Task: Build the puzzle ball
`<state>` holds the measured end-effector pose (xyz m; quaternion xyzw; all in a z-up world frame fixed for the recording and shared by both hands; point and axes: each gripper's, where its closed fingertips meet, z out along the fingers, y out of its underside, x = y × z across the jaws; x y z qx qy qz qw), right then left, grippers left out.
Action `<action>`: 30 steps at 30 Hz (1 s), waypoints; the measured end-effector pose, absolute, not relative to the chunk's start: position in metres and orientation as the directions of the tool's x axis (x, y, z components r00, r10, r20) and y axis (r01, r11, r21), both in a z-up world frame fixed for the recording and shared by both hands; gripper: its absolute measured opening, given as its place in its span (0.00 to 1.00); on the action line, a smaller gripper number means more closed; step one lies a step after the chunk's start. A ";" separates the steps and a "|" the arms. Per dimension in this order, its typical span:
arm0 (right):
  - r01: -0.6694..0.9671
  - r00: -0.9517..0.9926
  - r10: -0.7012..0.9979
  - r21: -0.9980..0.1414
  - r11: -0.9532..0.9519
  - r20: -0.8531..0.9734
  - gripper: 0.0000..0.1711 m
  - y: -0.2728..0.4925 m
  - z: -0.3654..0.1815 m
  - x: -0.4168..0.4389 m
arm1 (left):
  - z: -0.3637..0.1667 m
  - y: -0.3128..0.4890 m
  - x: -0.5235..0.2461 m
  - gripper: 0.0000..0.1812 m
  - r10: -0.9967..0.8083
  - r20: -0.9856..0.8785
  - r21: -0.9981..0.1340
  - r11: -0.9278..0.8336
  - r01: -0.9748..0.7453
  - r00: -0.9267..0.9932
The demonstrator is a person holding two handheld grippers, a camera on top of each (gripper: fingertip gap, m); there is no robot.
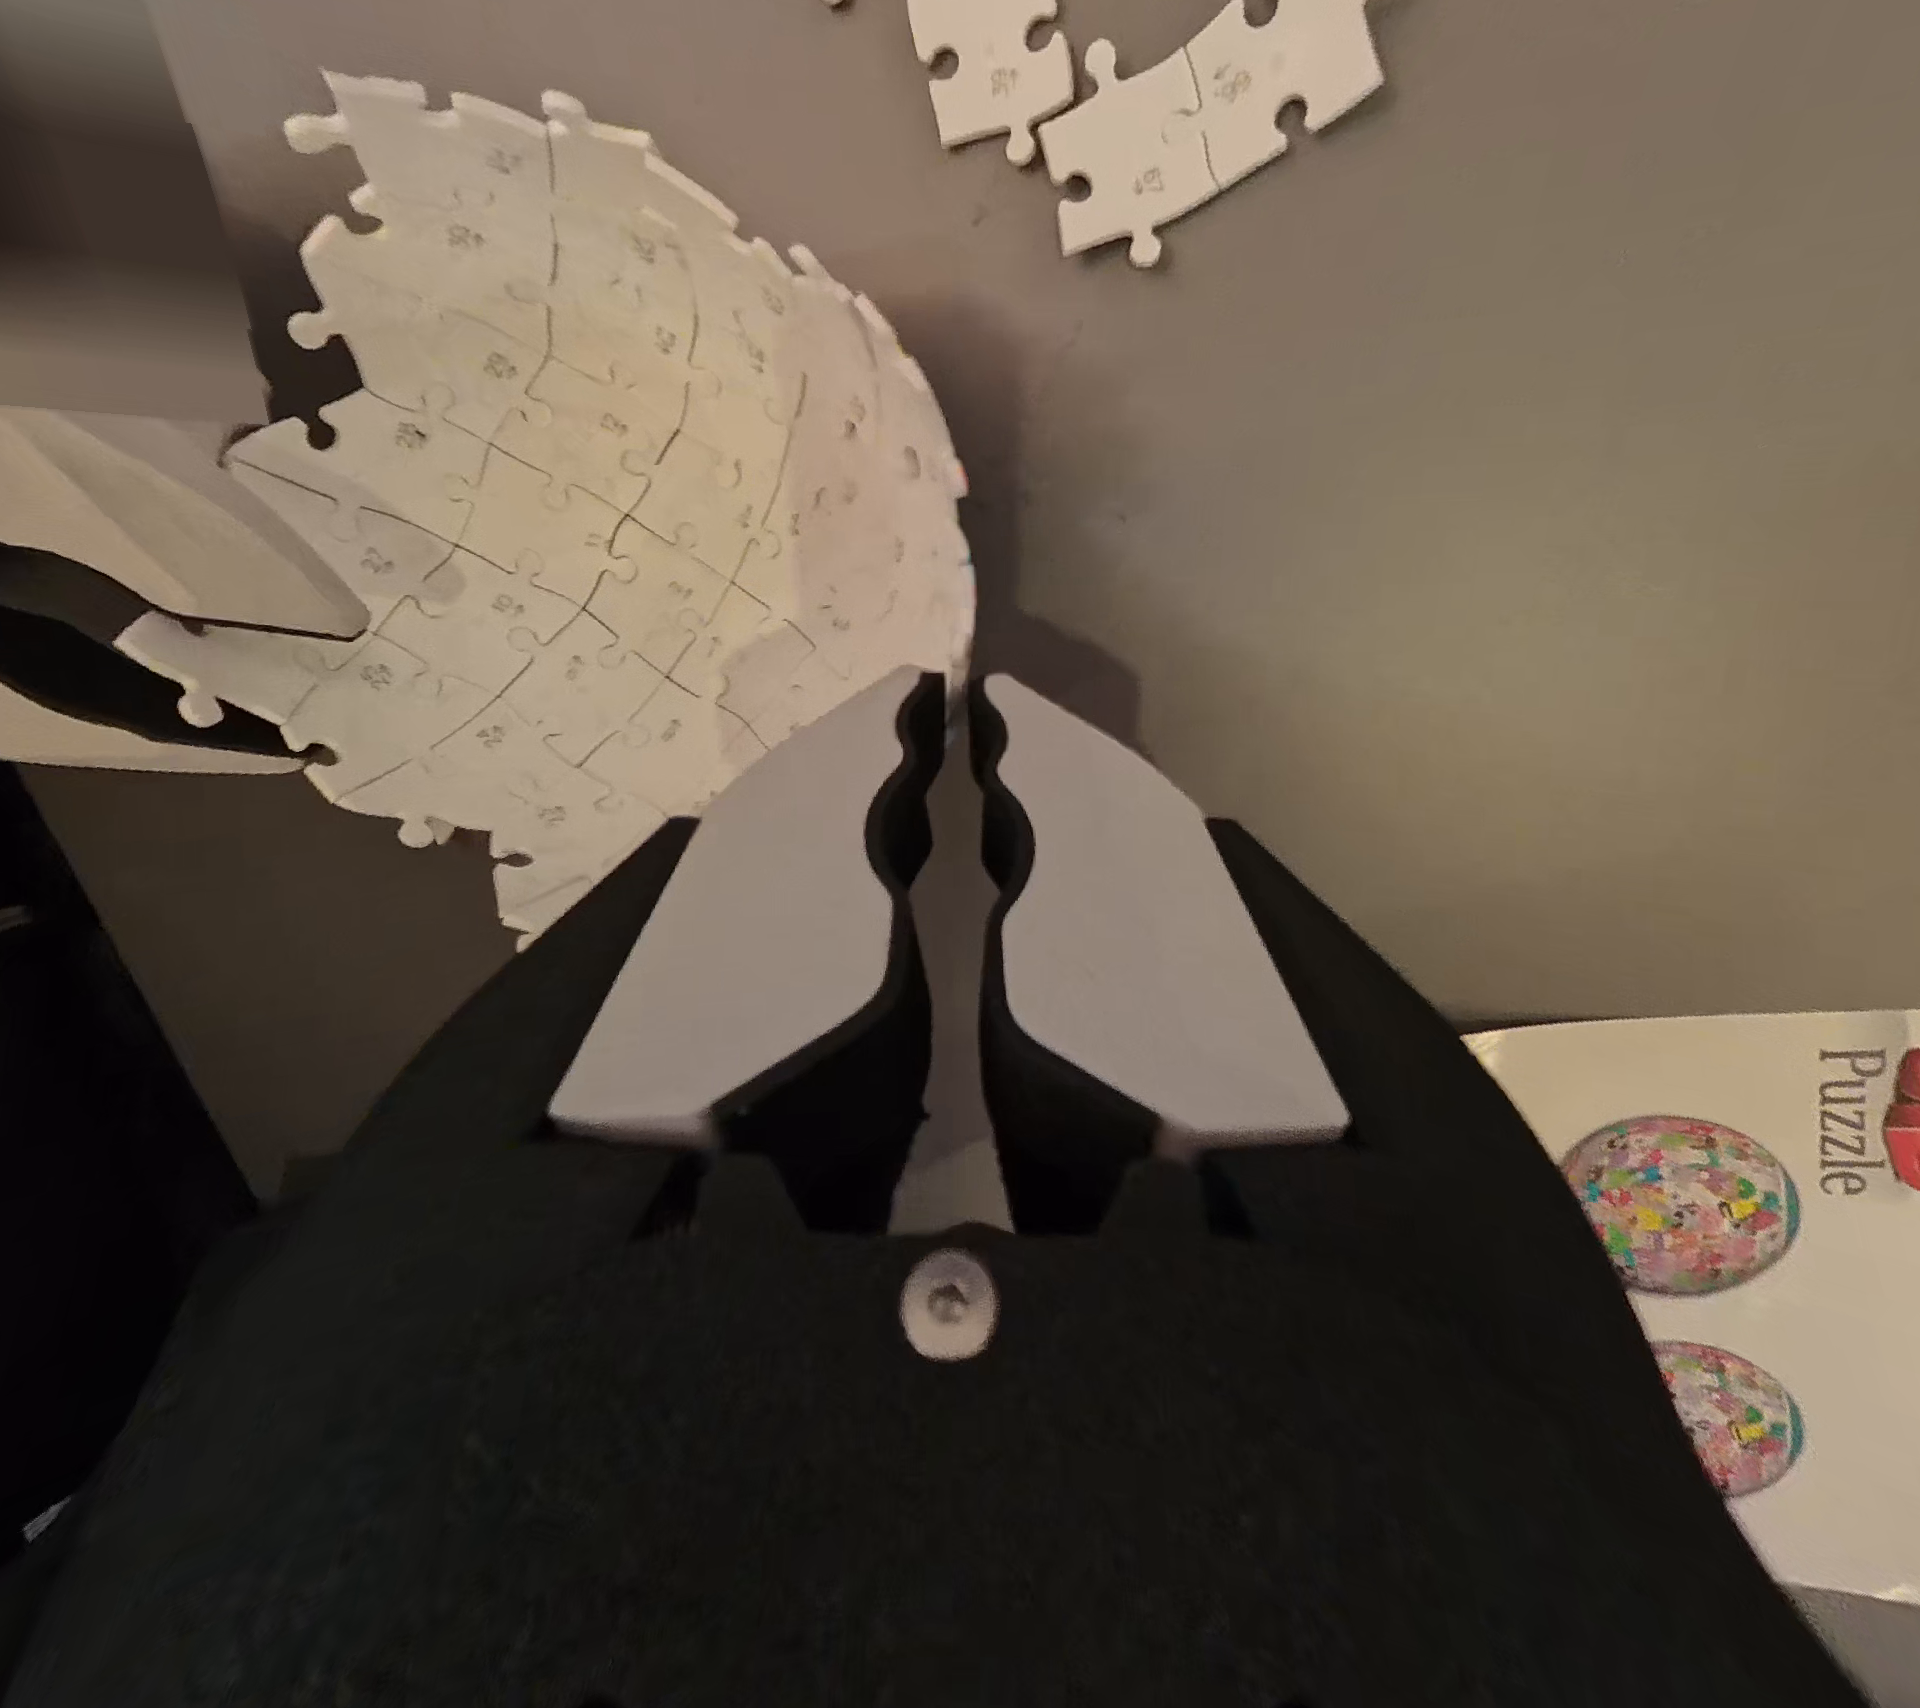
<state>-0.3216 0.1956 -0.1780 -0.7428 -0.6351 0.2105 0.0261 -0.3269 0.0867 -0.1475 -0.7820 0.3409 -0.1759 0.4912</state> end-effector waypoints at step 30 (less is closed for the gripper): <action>0.937 0.136 0.969 -0.292 -0.194 -0.207 0.02 0.198 -0.173 -0.325 | -0.149 0.086 -0.325 0.15 -0.712 -0.058 -0.884 -0.289 -0.367 0.700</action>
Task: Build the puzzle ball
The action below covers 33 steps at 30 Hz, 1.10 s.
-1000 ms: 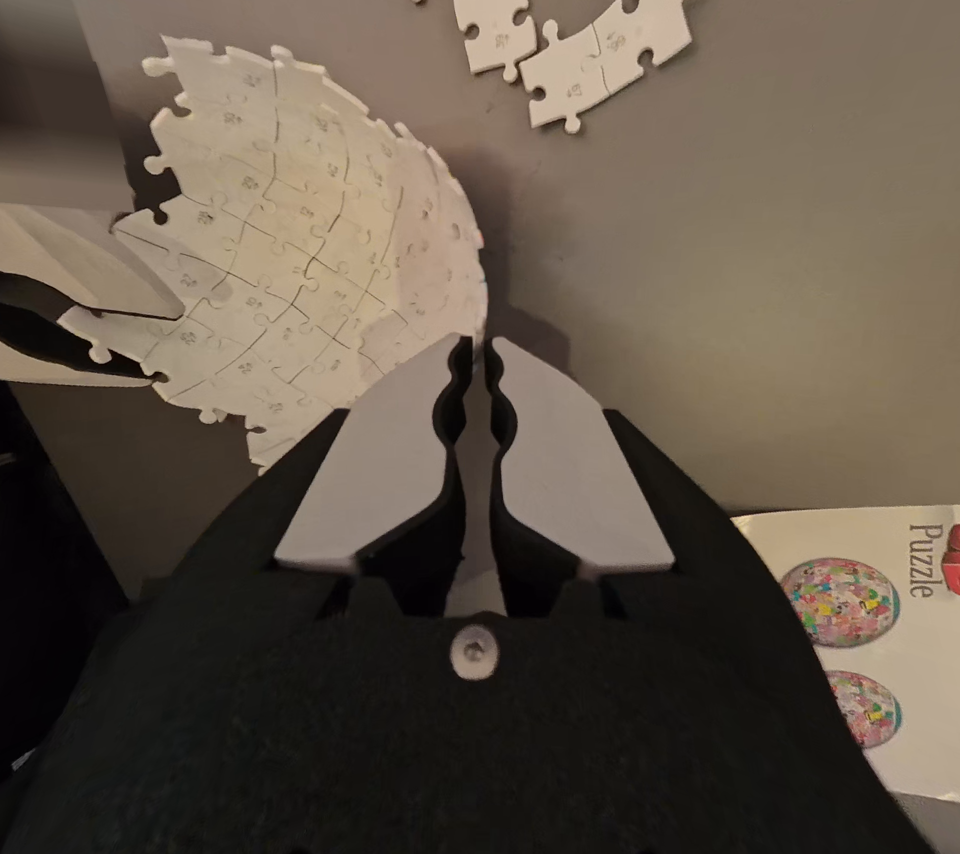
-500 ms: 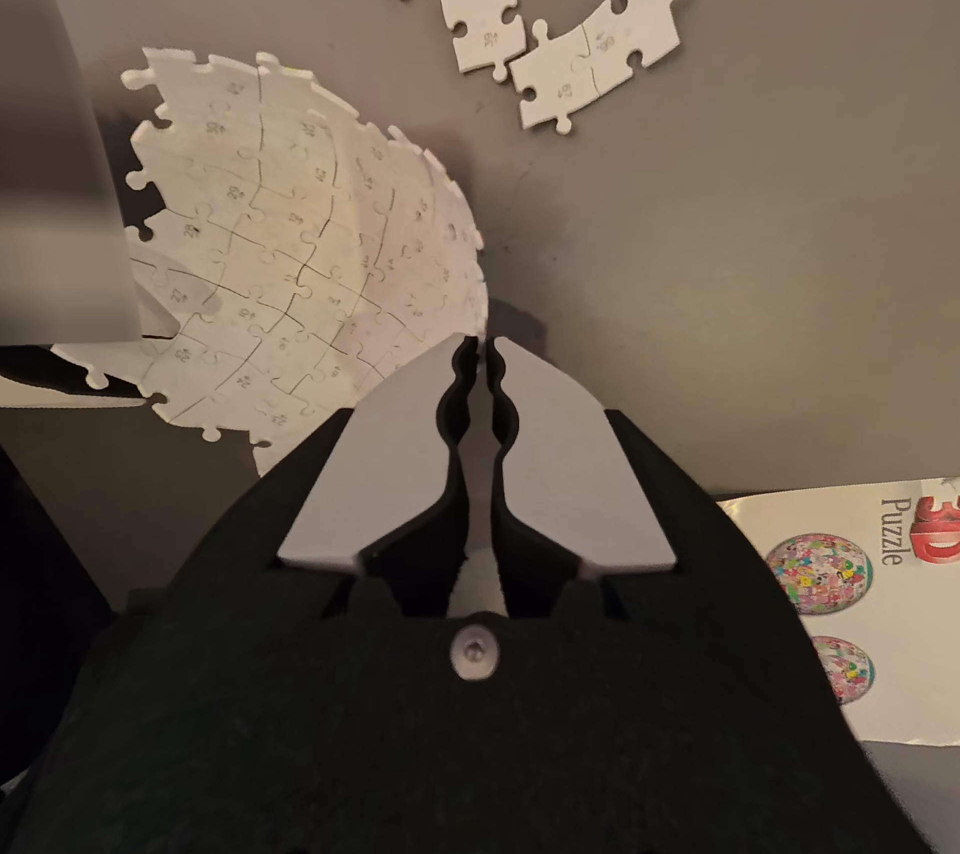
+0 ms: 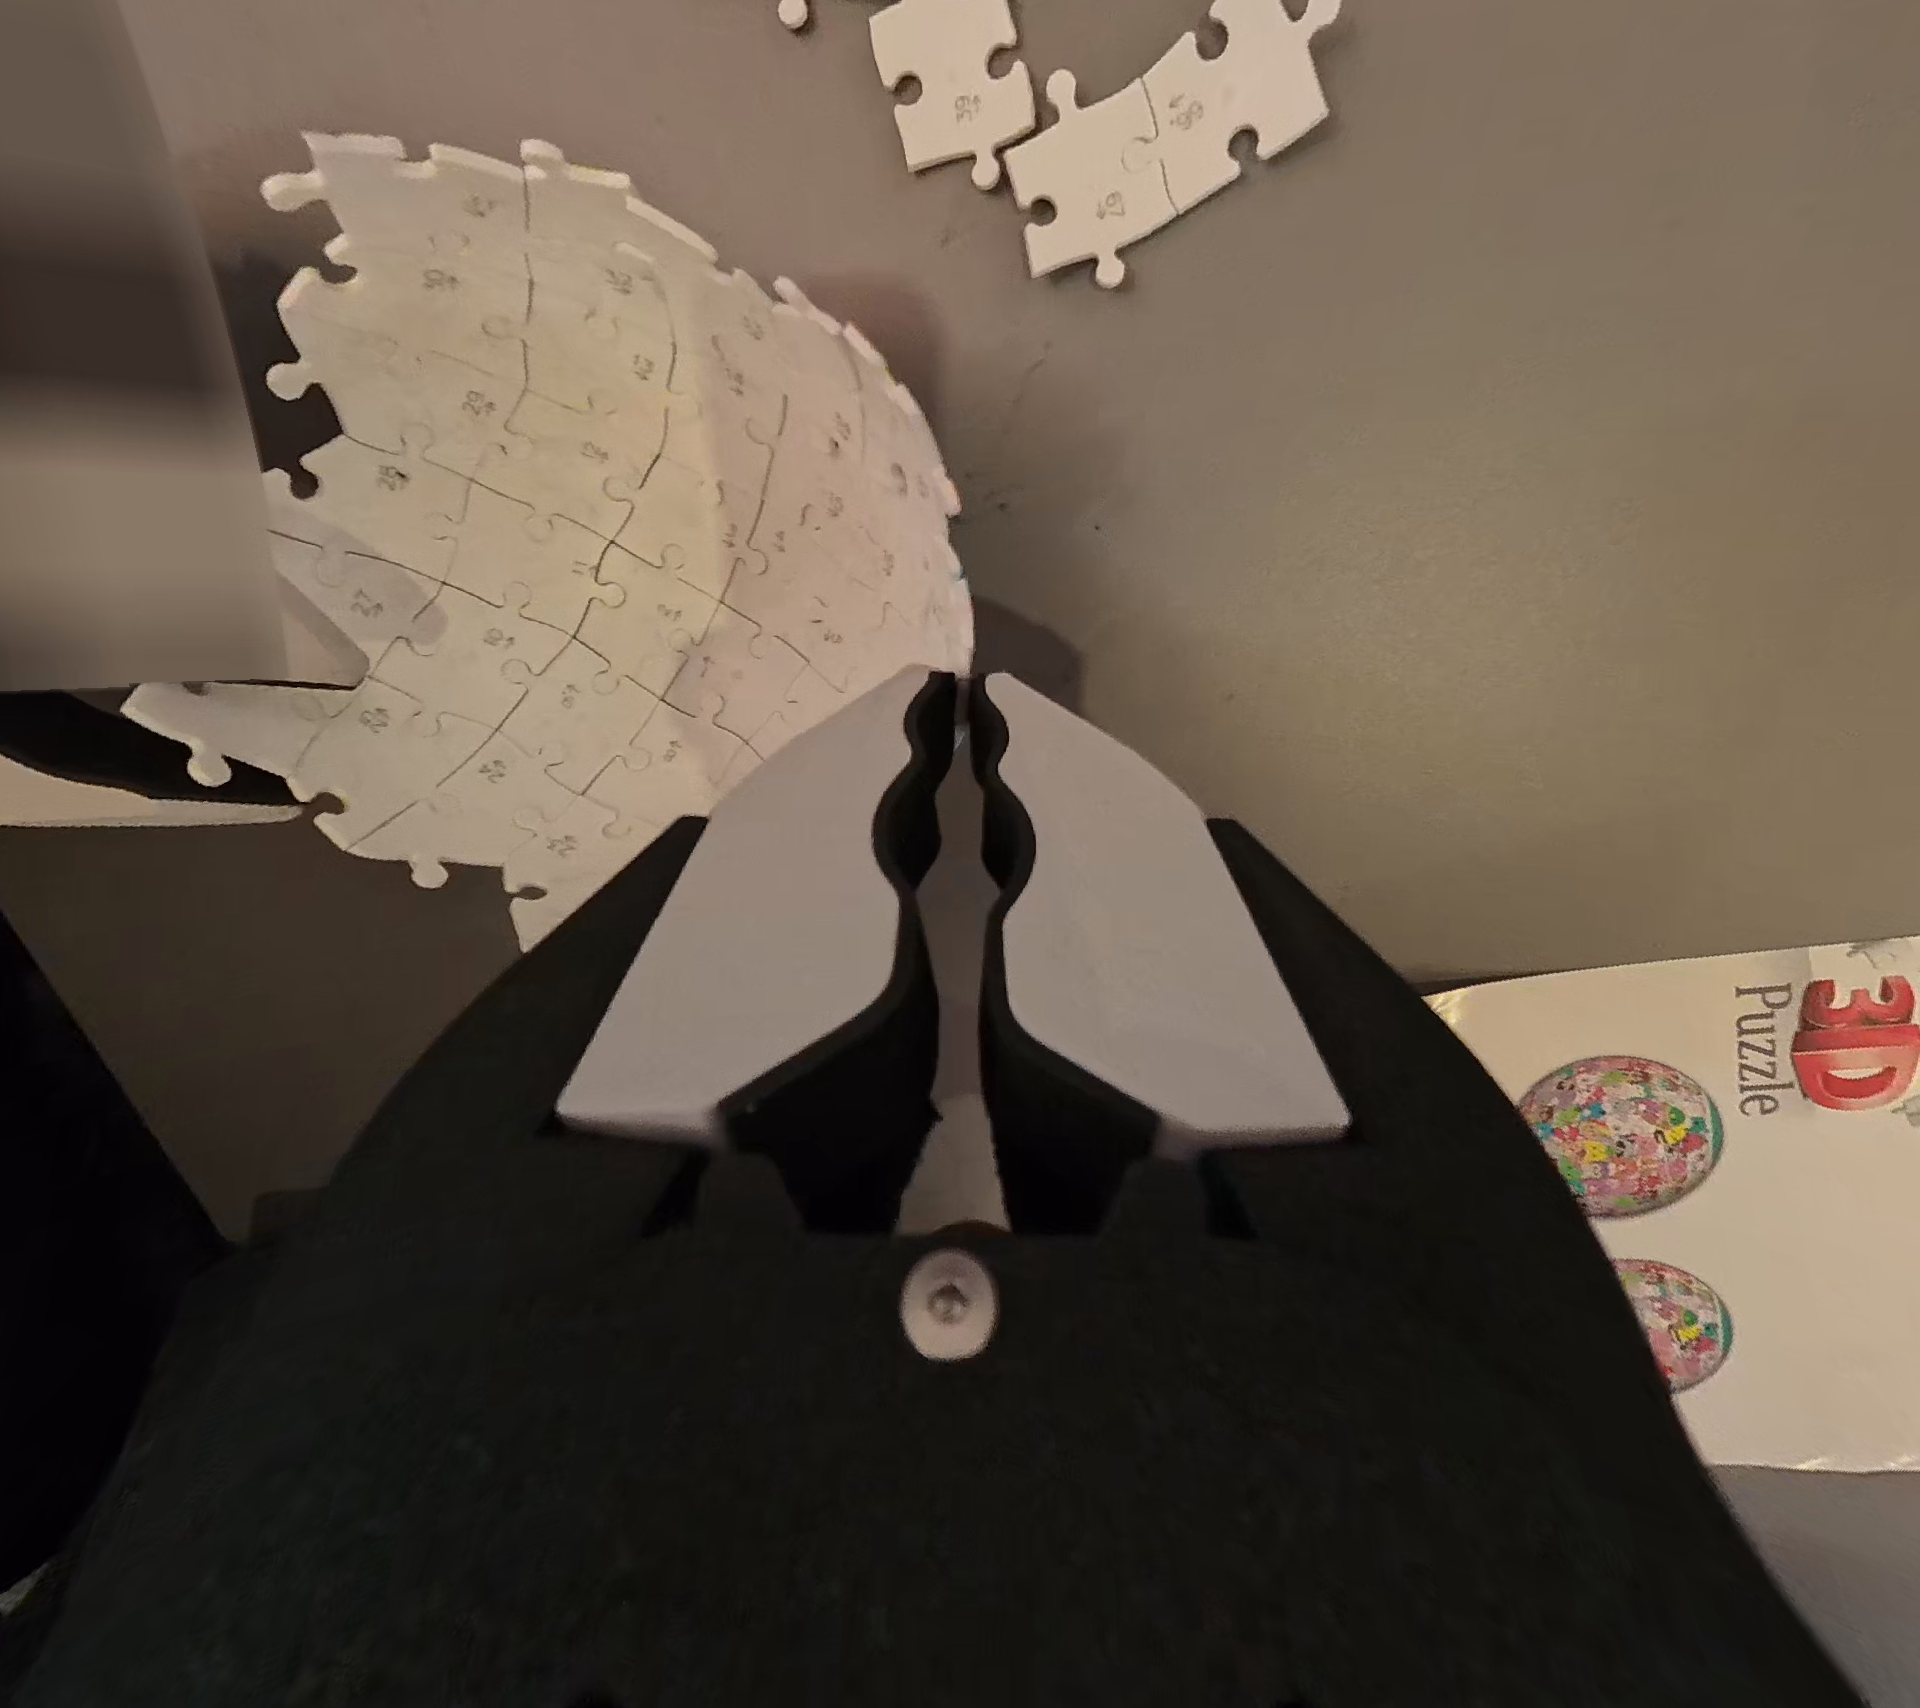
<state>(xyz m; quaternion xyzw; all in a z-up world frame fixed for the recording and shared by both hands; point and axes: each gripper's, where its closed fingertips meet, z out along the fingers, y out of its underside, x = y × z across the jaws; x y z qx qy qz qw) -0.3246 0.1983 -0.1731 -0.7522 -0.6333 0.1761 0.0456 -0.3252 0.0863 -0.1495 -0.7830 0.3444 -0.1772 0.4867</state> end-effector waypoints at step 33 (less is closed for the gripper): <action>0.971 -0.214 0.959 -0.151 0.188 -0.185 0.15 0.203 -0.174 -0.353 | -0.158 0.084 -0.327 0.14 -0.717 -0.075 -0.868 -0.295 -0.400 0.693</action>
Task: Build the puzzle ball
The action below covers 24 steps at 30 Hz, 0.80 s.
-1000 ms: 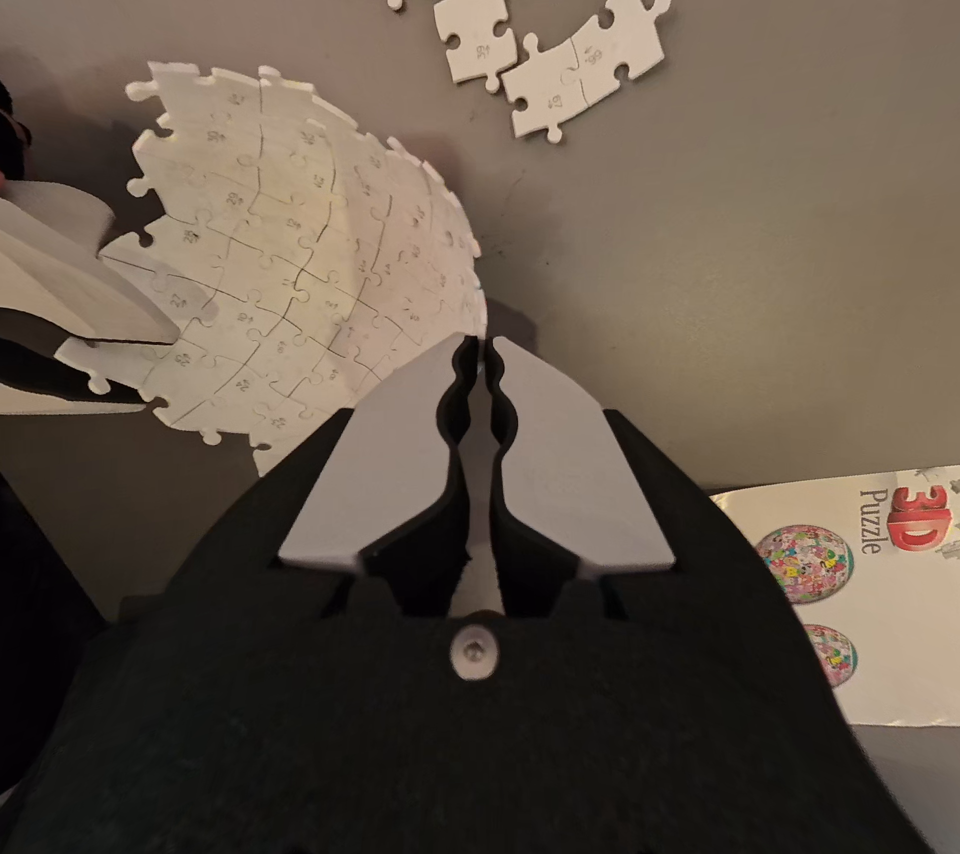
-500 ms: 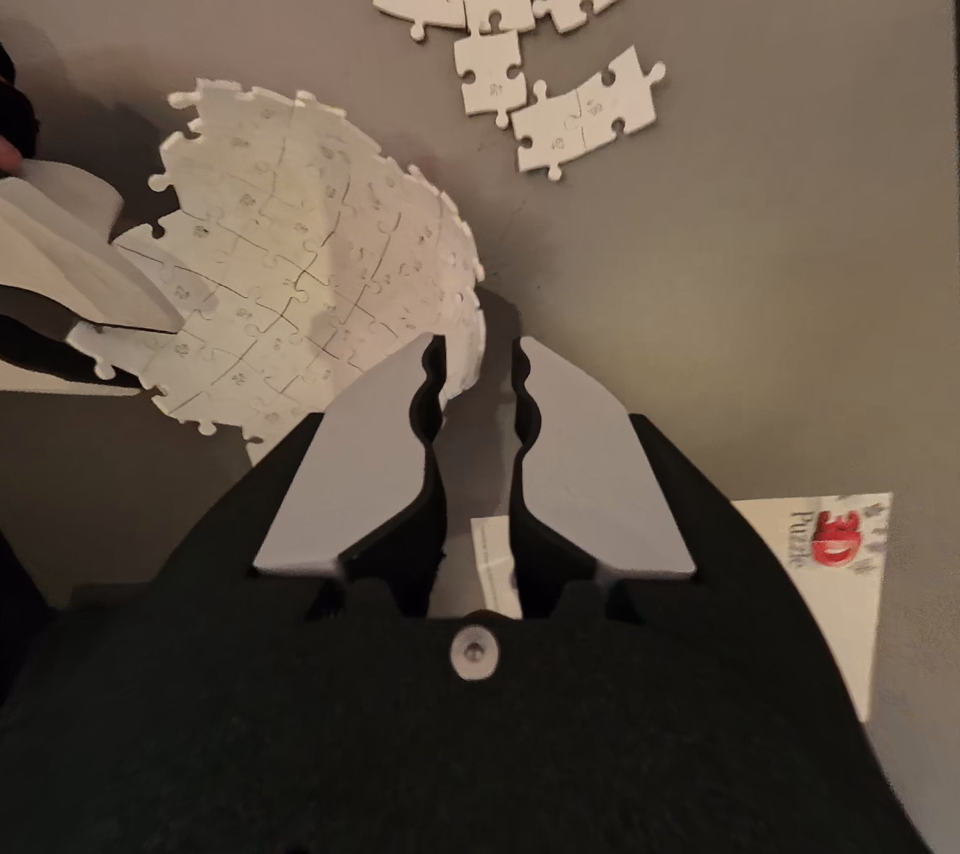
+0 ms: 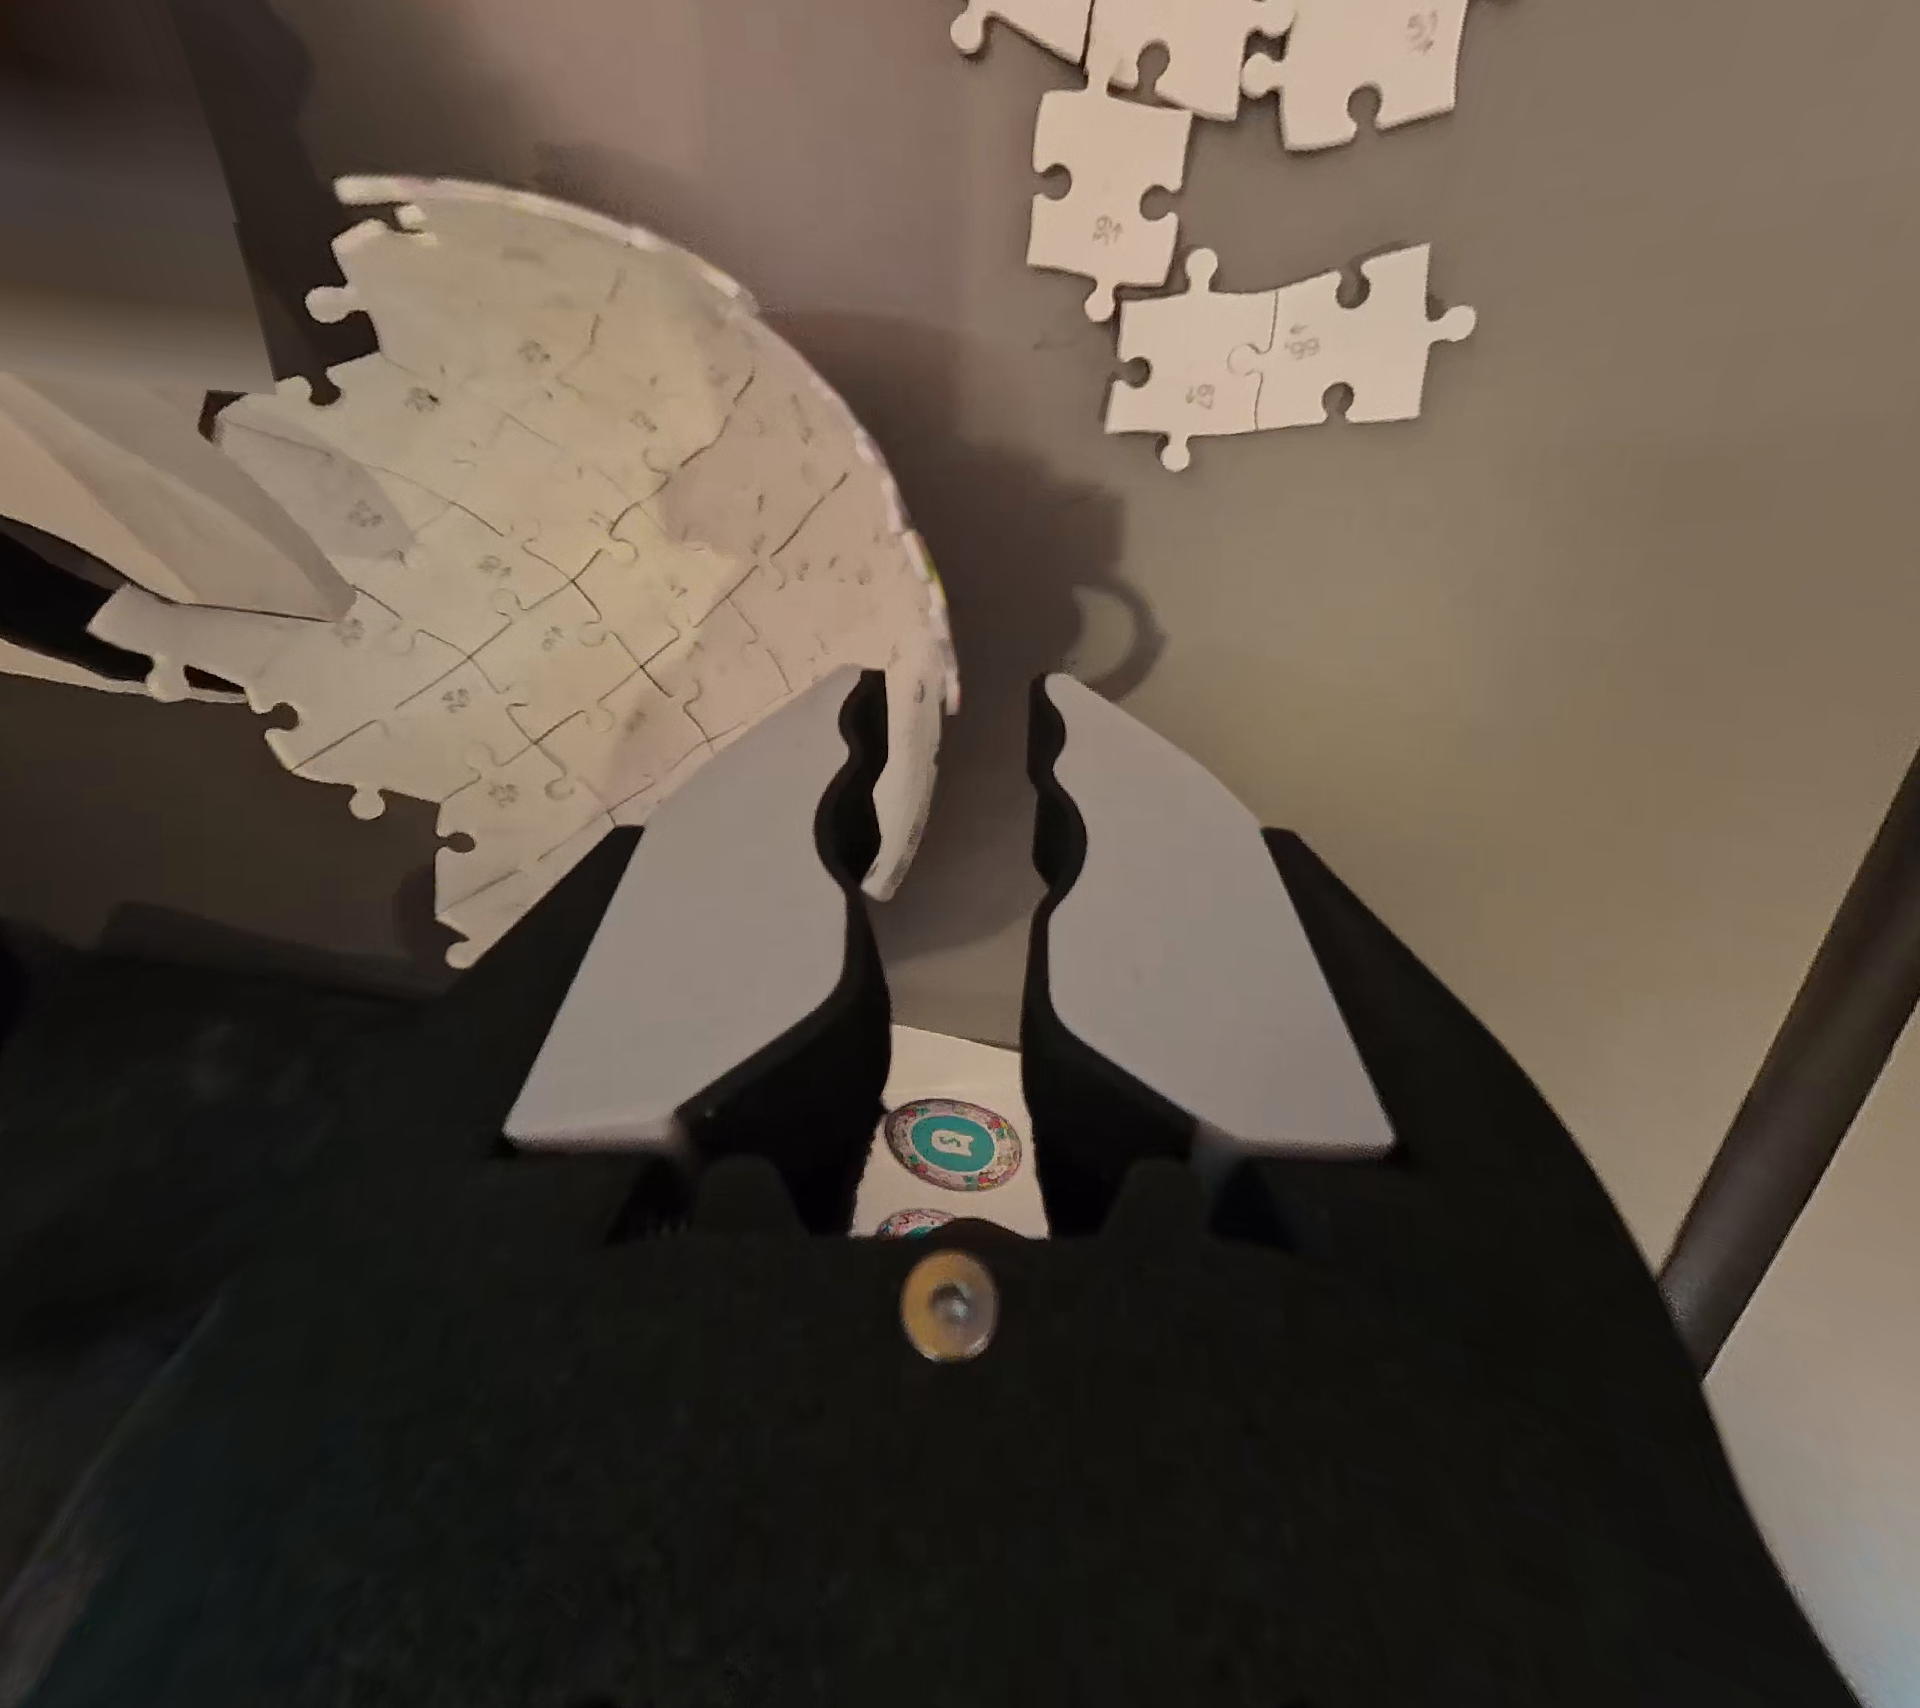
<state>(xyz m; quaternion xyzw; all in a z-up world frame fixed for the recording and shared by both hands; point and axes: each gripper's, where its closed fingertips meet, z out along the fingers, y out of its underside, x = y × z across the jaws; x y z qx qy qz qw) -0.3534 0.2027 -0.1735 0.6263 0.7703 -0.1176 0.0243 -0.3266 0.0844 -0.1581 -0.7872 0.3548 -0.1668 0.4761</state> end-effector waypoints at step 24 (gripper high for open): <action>0.979 -0.206 0.948 -0.060 0.197 -0.244 0.03 0.199 -0.181 -0.350 | -0.158 0.084 -0.326 0.14 -0.720 -0.087 -0.863 -0.291 -0.413 0.689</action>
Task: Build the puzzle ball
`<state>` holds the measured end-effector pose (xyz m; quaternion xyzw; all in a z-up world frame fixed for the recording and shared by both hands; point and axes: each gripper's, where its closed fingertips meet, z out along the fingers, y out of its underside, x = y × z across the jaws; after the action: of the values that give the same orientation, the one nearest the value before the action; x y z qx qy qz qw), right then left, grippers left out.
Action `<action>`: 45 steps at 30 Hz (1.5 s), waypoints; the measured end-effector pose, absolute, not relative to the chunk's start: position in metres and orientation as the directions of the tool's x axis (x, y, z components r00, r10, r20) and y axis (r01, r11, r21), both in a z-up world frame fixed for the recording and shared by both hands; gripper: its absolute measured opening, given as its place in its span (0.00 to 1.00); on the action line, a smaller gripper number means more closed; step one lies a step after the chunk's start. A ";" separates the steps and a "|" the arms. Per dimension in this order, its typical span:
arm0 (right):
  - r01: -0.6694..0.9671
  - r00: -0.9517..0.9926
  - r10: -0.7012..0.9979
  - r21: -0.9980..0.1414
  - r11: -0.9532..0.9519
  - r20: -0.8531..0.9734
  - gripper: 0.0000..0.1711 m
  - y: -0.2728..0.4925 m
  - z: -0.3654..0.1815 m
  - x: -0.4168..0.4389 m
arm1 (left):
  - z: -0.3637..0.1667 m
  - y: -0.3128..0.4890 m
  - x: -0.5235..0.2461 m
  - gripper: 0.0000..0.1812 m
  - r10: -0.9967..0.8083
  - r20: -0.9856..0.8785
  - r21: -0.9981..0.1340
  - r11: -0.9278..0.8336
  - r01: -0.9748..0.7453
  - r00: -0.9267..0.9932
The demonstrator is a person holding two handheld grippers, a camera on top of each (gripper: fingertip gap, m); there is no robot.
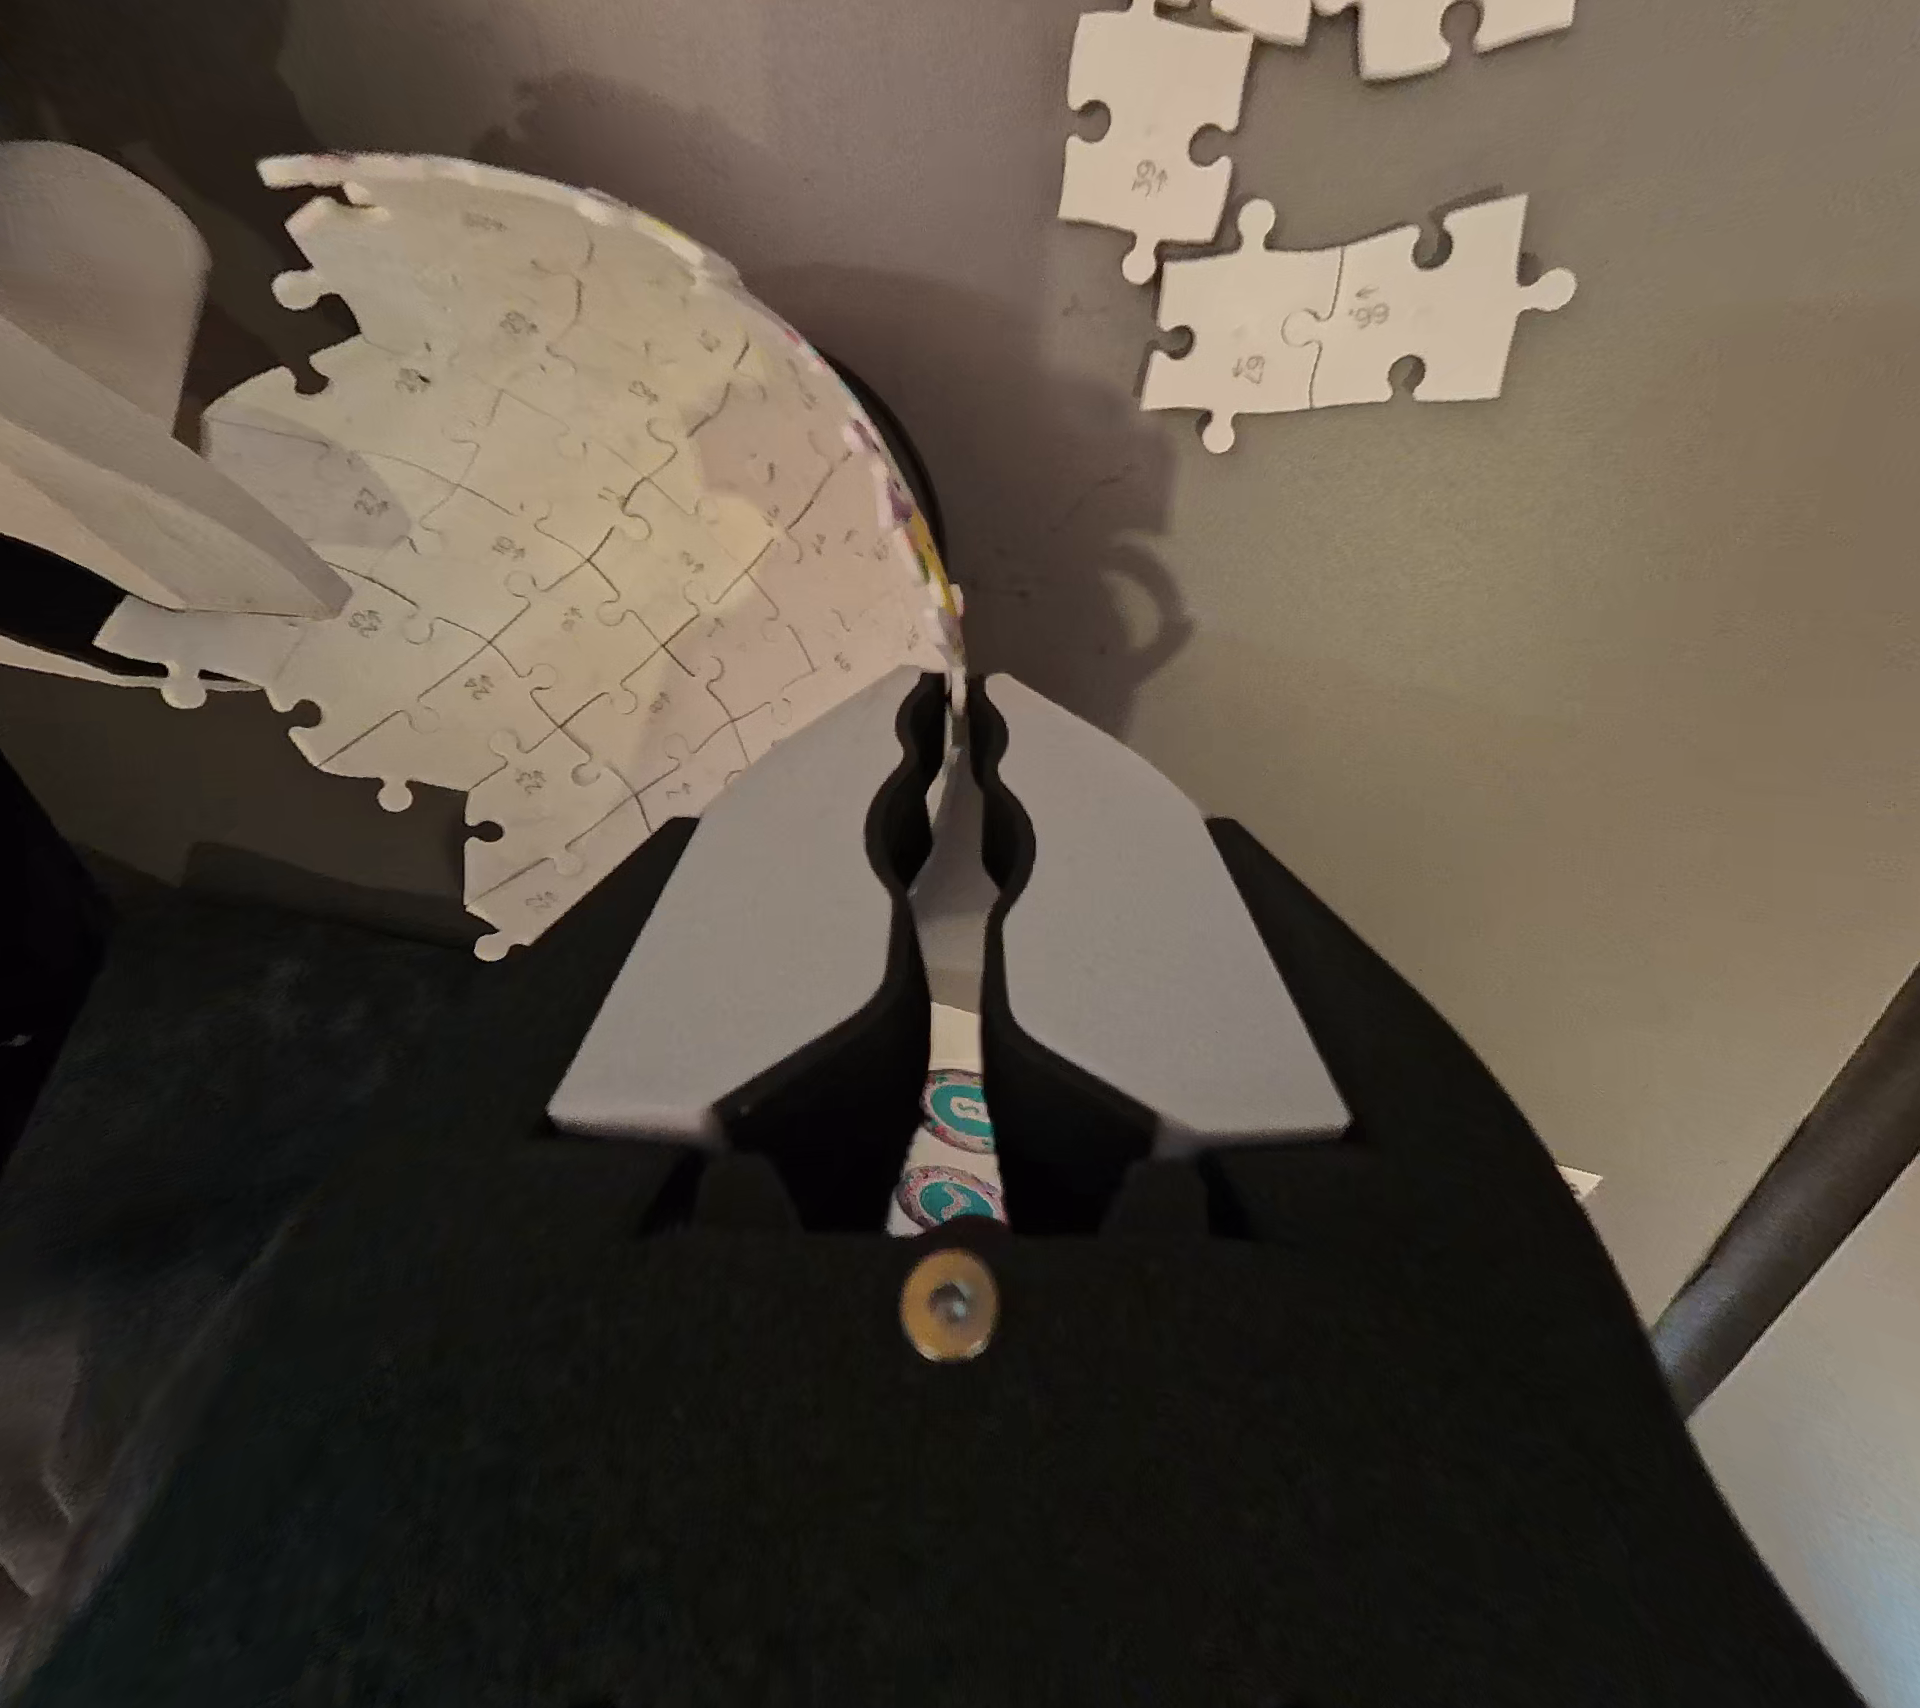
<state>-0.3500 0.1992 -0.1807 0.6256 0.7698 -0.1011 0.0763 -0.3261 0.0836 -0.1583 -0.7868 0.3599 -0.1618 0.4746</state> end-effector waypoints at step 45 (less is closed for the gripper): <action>0.901 -0.384 0.919 -0.256 0.351 -0.091 0.04 0.197 -0.154 -0.367 | -0.160 0.083 -0.327 0.14 -0.724 -0.075 -0.862 -0.299 -0.410 0.686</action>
<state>-0.3672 0.1975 -0.1545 0.5538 0.8213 -0.1329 -0.0340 -0.3272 0.0826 -0.1600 -0.7884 0.3597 -0.1669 0.4703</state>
